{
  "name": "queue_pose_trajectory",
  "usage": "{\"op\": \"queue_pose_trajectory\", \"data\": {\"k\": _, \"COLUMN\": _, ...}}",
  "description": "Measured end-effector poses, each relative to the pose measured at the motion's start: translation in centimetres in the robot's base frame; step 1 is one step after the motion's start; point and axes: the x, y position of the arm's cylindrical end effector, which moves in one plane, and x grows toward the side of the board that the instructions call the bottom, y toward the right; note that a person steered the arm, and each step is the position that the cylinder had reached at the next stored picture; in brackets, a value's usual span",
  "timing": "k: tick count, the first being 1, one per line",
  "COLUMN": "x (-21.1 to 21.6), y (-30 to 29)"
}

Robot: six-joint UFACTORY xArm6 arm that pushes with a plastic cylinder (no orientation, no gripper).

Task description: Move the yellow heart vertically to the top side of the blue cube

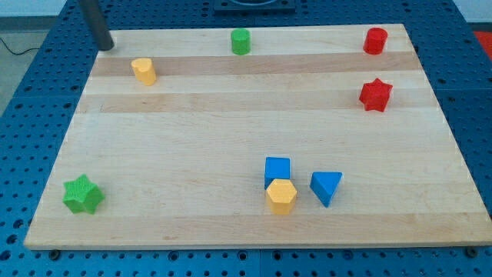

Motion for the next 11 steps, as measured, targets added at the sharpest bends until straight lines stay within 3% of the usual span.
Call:
{"op": "queue_pose_trajectory", "data": {"k": 1, "x": 4.5, "y": 3.3}}
{"op": "queue_pose_trajectory", "data": {"k": 3, "x": 7.3, "y": 19.5}}
{"op": "queue_pose_trajectory", "data": {"k": 5, "x": 7.6, "y": 19.9}}
{"op": "queue_pose_trajectory", "data": {"k": 7, "x": 14.5, "y": 26.2}}
{"op": "queue_pose_trajectory", "data": {"k": 8, "x": 14.5, "y": 28.6}}
{"op": "queue_pose_trajectory", "data": {"k": 10, "x": 12.0, "y": 27.3}}
{"op": "queue_pose_trajectory", "data": {"k": 11, "x": 15.3, "y": 32.7}}
